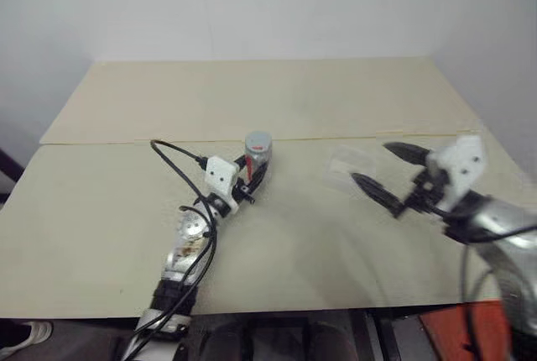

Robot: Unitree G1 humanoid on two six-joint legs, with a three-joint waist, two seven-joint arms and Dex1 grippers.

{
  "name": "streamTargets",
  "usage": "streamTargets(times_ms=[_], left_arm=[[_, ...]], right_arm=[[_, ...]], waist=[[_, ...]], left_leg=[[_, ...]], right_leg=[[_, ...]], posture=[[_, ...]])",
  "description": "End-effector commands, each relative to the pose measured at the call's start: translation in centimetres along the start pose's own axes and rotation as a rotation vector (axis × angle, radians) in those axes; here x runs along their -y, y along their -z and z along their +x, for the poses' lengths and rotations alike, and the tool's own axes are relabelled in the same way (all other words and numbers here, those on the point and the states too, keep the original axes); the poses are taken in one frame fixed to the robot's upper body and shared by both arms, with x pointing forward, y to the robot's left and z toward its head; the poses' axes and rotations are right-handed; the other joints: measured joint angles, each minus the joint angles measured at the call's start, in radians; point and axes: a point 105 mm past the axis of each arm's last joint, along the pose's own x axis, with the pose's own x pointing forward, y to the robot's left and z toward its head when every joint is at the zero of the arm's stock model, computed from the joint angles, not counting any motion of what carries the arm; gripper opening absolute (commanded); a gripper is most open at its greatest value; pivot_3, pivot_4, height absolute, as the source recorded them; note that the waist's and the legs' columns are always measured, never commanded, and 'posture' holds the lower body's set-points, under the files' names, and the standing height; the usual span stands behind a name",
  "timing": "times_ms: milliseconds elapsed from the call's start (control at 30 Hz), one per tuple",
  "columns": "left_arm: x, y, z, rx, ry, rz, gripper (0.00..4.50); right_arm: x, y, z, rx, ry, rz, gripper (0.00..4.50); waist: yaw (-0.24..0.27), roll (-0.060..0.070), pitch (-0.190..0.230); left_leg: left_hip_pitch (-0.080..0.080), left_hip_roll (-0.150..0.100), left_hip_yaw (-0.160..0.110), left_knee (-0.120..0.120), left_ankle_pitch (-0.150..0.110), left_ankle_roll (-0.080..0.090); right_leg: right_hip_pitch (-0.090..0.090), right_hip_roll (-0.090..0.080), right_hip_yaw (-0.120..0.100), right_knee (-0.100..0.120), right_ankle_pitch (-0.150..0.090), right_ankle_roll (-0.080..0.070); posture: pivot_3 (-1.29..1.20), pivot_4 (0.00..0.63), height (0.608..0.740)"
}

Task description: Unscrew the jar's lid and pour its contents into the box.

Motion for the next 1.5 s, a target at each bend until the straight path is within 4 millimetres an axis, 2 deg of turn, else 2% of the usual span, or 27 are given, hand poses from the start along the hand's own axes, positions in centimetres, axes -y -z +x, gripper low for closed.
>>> streamTargets(times_ms=[33, 167, 300, 533, 767, 1033, 1233, 1500], left_arm=[[1.1, -1.9, 0.1, 0.051, 0.095, 0.023, 1.85], [1.9, -2.0, -0.2, 0.042, 0.133, 0.034, 1.85], [2.2, -2.1, -0.4, 0.047, 0.127, 0.042, 1.85], [2.7, -2.5, -0.5, 0.067, 0.139, 0.022, 1.85], [2.8, -2.3, -0.8, 0.054, 0.139, 0.021, 1.85], [2.8, -2.1, -0.8, 0.051, 0.133, 0.015, 1.85], [2.9, -2.3, -0.6, 0.059, 0.134, 0.009, 1.85], [3.2, -2.3, -1.1, 0.050, 0.188, 0.019, 1.85]], right_arm=[[-2.7, -1.8, 2.4, 0.091, -0.016, 0.011, 4.50], [-4.7, -2.8, 4.2, 0.145, -0.072, 0.063, 4.50], [-5.4, -2.6, 5.0, 0.139, -0.099, 0.083, 4.50], [-5.3, -1.0, 5.7, 0.087, -0.101, 0.074, 4.50], [-4.5, -0.9, 6.2, 0.092, -0.066, 0.078, 4.50], [-4.8, -0.4, 6.0, 0.082, -0.079, 0.084, 4.50], [-5.1, 0.4, 5.8, 0.047, -0.084, 0.079, 2.82], [-4.7, 0.4, 5.4, 0.040, -0.098, 0.061, 2.81]], waist=[[0.005, 0.000, 0.000], [0.015, 0.000, 0.000], [0.013, 0.000, 0.000], [0.009, 0.000, 0.000], [0.006, 0.000, 0.000], [0.005, 0.000, 0.000], [0.004, 0.000, 0.000], [0.004, 0.000, 0.000]], left_leg=[[-0.001, 0.000, 0.000, 0.000, 0.000, 0.000], [-0.003, -0.001, -0.001, 0.001, 0.000, 0.000], [-0.004, -0.002, -0.001, 0.000, 0.000, 0.000], [-0.003, -0.001, -0.001, 0.000, 0.001, -0.001], [-0.004, -0.001, -0.001, 0.000, 0.001, -0.001], [-0.004, -0.001, -0.001, 0.000, 0.001, -0.001], [-0.004, -0.001, -0.001, 0.000, 0.001, -0.001], [-0.004, -0.001, -0.001, 0.000, 0.001, -0.001]], right_leg=[[0.000, 0.000, -0.001, 0.000, 0.000, 0.000], [0.000, 0.000, -0.003, 0.001, 0.000, 0.001], [-0.001, 0.000, -0.004, 0.000, 0.000, 0.001], [-0.001, 0.002, -0.004, 0.000, 0.000, 0.001], [-0.002, 0.002, -0.004, 0.001, 0.000, 0.001], [-0.002, 0.002, -0.004, 0.001, 0.000, 0.001], [-0.002, 0.002, -0.004, 0.001, 0.000, 0.001], [-0.002, 0.002, -0.004, 0.001, 0.000, 0.001]], posture=[[0.00, 0.150, 0.740], [0.00, 0.150, 0.740], [0.00, 0.150, 0.740], [0.00, 0.150, 0.740], [0.00, 0.150, 0.740], [0.00, 0.150, 0.740], [0.00, 0.150, 0.740], [0.00, 0.150, 0.740]])
